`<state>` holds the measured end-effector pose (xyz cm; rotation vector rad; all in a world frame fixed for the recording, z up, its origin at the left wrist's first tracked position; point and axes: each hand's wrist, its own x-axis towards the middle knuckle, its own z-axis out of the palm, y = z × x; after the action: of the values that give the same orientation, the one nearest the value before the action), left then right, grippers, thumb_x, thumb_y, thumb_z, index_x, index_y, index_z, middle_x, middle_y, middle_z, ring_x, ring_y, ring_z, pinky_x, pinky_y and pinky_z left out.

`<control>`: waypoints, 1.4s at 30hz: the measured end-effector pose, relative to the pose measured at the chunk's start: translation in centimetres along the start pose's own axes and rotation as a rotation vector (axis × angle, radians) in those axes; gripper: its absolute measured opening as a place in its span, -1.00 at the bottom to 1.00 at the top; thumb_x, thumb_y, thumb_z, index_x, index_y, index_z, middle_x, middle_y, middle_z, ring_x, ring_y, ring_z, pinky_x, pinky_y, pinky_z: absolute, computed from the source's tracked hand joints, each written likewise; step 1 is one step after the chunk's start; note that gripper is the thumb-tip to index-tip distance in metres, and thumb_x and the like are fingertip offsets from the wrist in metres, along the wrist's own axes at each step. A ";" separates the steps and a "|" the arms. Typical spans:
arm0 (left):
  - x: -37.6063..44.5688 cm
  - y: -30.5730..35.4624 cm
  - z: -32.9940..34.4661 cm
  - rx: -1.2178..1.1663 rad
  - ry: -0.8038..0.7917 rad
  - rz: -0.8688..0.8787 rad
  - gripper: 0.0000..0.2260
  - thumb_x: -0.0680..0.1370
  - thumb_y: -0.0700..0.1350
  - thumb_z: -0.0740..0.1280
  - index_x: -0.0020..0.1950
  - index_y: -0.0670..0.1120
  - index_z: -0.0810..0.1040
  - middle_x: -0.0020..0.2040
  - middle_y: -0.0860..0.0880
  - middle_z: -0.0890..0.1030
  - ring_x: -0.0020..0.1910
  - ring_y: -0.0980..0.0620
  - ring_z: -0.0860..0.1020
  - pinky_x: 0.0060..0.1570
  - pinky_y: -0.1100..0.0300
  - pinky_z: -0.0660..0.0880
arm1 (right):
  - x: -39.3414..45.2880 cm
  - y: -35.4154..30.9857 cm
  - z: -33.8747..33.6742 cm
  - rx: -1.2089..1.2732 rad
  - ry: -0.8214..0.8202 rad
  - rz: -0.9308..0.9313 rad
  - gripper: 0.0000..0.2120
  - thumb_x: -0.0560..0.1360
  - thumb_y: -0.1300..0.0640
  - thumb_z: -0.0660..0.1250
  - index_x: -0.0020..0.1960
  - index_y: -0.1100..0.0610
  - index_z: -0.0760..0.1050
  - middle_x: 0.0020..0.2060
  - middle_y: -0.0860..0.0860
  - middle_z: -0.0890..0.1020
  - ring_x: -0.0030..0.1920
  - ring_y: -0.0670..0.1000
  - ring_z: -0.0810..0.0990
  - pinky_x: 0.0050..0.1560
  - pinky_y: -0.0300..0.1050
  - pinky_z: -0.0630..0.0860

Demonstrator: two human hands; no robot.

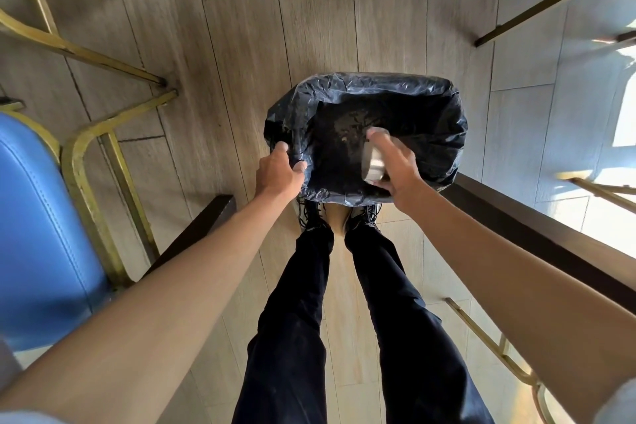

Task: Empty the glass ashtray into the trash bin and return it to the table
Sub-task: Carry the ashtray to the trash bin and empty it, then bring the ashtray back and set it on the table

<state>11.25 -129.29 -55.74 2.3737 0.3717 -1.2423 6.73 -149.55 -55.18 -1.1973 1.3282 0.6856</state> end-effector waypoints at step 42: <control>-37.2 5.9 -14.6 -0.264 -0.022 0.514 -0.77 0.61 -0.21 0.34 0.27 -0.13 0.55 0.15 -0.02 0.64 0.08 0.08 0.64 0.11 0.42 0.53 | -40.9 -2.4 -10.0 0.411 -0.391 -0.186 -0.52 0.63 -0.24 0.24 0.38 0.04 0.54 0.33 0.23 0.57 0.24 0.30 0.65 -0.12 0.09 0.73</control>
<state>3.22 -128.57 -16.11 2.0472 -0.0809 -0.9138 -2.21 -149.53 -13.93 -0.7914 0.9552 0.4542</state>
